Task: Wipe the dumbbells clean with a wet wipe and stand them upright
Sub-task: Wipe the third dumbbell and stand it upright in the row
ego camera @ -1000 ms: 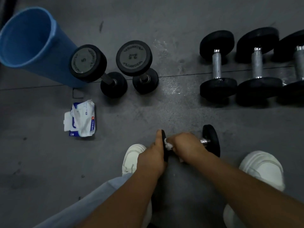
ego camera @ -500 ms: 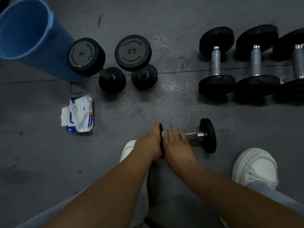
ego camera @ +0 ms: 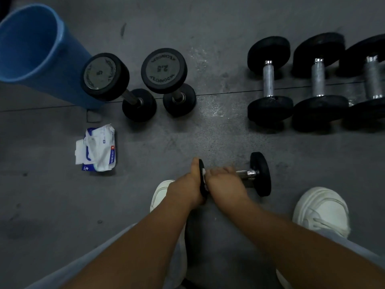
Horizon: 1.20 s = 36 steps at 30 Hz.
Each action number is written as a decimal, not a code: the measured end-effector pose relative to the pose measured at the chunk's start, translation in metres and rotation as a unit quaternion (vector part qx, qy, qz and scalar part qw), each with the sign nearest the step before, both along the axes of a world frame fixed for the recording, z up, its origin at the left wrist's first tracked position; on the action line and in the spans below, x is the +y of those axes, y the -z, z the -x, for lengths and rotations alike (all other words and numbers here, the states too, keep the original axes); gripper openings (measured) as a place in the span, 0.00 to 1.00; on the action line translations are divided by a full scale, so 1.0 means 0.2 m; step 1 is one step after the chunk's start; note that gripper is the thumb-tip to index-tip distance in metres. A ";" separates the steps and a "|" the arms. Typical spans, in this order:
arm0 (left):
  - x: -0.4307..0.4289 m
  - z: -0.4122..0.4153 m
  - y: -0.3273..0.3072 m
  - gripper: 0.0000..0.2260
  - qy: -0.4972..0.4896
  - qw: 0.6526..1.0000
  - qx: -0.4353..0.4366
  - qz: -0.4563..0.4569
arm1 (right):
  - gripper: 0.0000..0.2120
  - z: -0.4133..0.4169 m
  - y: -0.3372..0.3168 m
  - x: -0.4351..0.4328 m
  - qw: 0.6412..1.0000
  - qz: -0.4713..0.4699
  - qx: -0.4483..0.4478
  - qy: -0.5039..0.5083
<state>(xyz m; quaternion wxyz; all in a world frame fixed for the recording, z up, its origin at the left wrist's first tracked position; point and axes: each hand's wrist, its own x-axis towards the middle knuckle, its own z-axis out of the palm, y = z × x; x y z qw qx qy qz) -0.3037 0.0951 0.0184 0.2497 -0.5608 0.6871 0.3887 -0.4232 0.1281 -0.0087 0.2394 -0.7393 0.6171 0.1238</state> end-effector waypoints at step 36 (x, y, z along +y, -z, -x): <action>0.02 -0.08 0.01 0.52 0.217 0.953 -0.023 0.210 | 0.10 0.00 -0.04 -0.17 0.994 -0.105 0.022 -0.025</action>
